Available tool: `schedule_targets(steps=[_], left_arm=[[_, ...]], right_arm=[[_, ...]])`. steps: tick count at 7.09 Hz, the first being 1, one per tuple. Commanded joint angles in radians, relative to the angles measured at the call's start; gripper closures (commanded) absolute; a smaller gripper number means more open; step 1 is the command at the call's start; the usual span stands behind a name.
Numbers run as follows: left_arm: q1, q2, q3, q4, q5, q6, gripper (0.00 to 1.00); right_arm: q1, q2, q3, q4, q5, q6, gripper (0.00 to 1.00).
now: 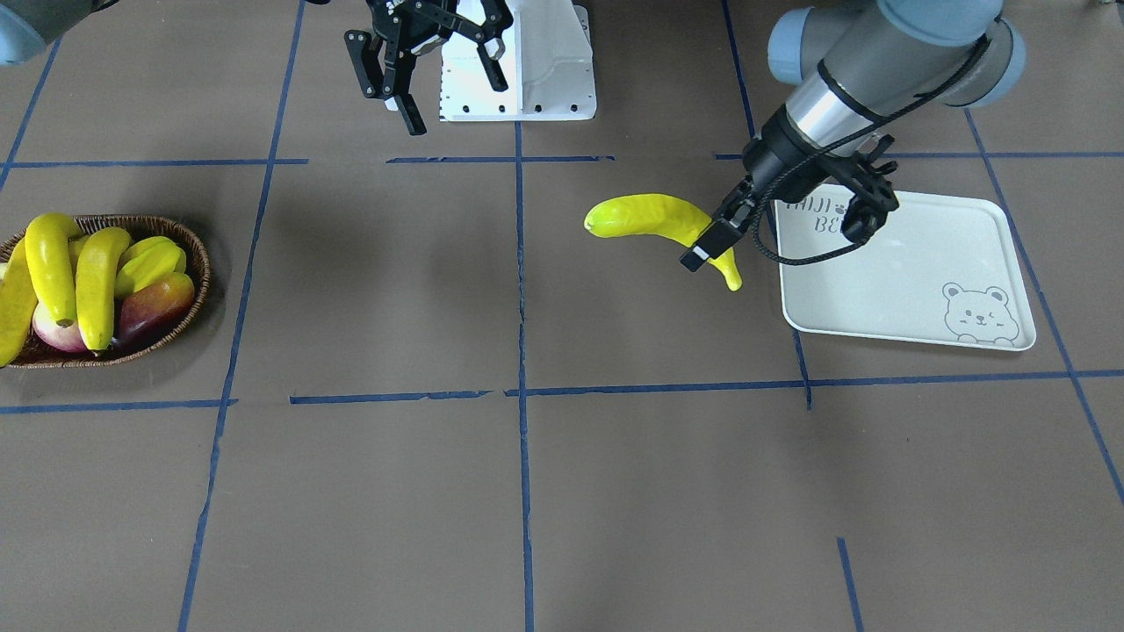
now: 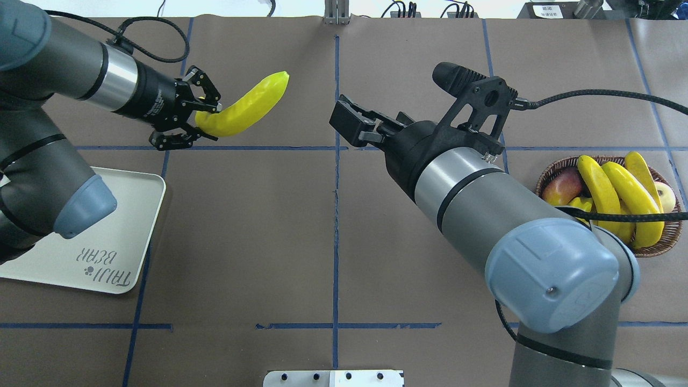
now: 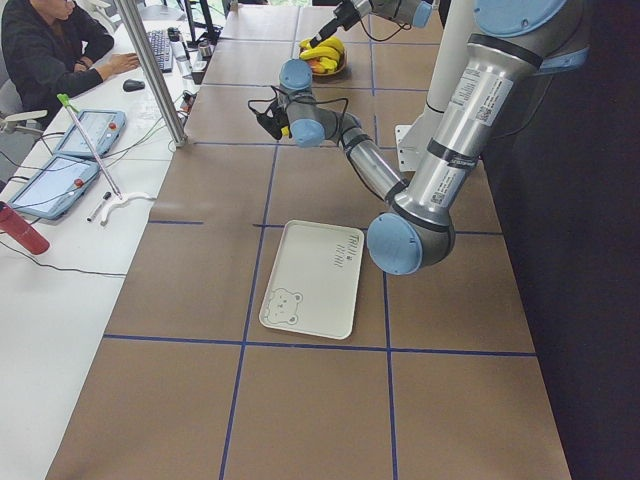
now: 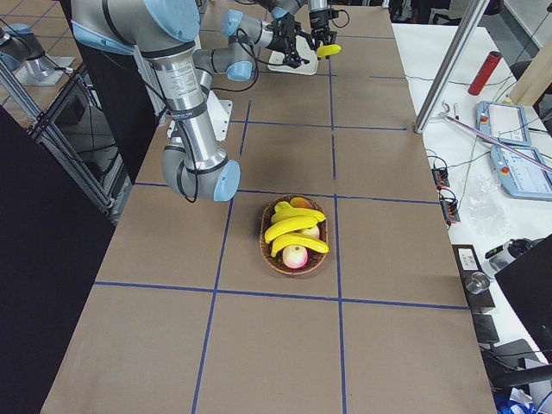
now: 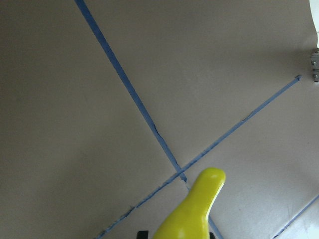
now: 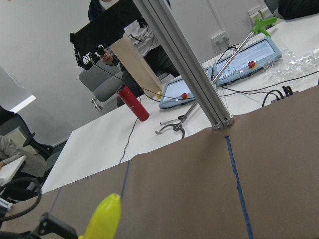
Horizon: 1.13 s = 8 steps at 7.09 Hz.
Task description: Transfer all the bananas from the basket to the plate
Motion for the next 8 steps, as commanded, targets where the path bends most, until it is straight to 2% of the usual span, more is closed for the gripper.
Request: schedule_targets(steps=[1, 3, 5, 6, 8], left_arm=[[-0.062, 0.209, -0.071, 0.001, -0.006, 0.402, 1.0], [-0.108, 0.372, -0.073, -0.003, 0.022, 0.772, 1.0], [-0.11, 0.485, -0.029, -0.021, 0.167, 1.073, 1.0], [-0.111, 0.487, 0.053, -0.098, 0.169, 1.137, 1.0], [-0.113, 0.486, 0.313, -0.414, 0.169, 1.211, 1.0]], right_arm=[[0.083, -0.039, 0.002, -0.021, 0.134, -0.026, 0.0], [0.086, -0.051, -0.002, -0.021, 0.144, -0.026, 0.0], [0.086, -0.051, -0.007, -0.021, 0.145, -0.024, 0.0], [0.086, -0.051, -0.008, -0.021, 0.145, -0.024, 0.0], [0.086, -0.053, -0.011, -0.021, 0.147, -0.021, 0.0]])
